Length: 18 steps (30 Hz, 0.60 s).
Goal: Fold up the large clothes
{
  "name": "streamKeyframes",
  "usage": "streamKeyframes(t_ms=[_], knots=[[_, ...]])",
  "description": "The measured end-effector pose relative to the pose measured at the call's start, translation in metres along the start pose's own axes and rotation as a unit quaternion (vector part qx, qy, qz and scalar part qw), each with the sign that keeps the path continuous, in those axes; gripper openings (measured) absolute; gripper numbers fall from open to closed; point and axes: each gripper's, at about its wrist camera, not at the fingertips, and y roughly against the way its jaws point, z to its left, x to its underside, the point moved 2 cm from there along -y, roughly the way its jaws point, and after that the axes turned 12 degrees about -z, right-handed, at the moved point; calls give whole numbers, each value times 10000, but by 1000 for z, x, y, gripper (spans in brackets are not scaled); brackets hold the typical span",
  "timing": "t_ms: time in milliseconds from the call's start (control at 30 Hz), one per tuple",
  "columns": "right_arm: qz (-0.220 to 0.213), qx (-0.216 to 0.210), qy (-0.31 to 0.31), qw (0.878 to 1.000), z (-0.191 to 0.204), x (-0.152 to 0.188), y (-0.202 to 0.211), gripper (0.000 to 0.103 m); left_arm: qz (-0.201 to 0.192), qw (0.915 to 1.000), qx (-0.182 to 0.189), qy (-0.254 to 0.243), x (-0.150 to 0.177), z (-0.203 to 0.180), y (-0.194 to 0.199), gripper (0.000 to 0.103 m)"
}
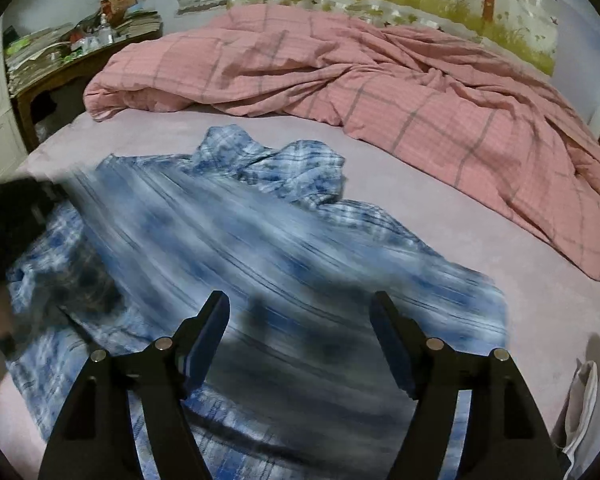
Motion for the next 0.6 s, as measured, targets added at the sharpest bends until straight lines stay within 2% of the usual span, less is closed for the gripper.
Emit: streamKeyframes(t_ms=[67, 167, 233, 267, 300, 333, 367, 400, 467, 533, 600], knots=[[84, -35, -86, 9999, -3, 3, -9, 85, -50, 9980, -471, -427, 5, 6, -7, 5], [464, 52, -162, 9988, -9, 16, -32, 85, 180, 9975, -543, -412, 14, 14, -19, 16], [701, 162, -180, 9972, -15, 25, -47, 85, 328, 9960, -677, -473, 18, 14, -22, 46], [800, 216, -200, 9964, -19, 30, -53, 85, 351, 9949, -774, -539, 20, 16, -23, 55], [886, 272, -269, 9953, -25, 33, -58, 85, 378, 9940, -866, -555, 20, 18, -24, 76], [917, 285, -338, 9948, -29, 35, -60, 85, 426, 9938, -930, -438, 21, 22, -25, 92], [939, 291, -415, 9943, -34, 37, -62, 85, 559, 9950, -815, -126, 21, 27, -27, 97], [949, 313, -502, 9937, -40, 37, -62, 85, 790, 9955, -398, 325, 22, 35, -31, 99], [933, 363, -623, 9930, -49, 37, -61, 85, 989, 9881, 307, 1138, 25, 51, -36, 99], [933, 420, -681, 9924, -55, 38, -59, 85, 990, 9786, 483, 1738, 25, 71, -34, 99], [912, 513, -669, 9923, -59, 37, -58, 85, 907, 9748, 564, 1960, 23, 87, -30, 99]])
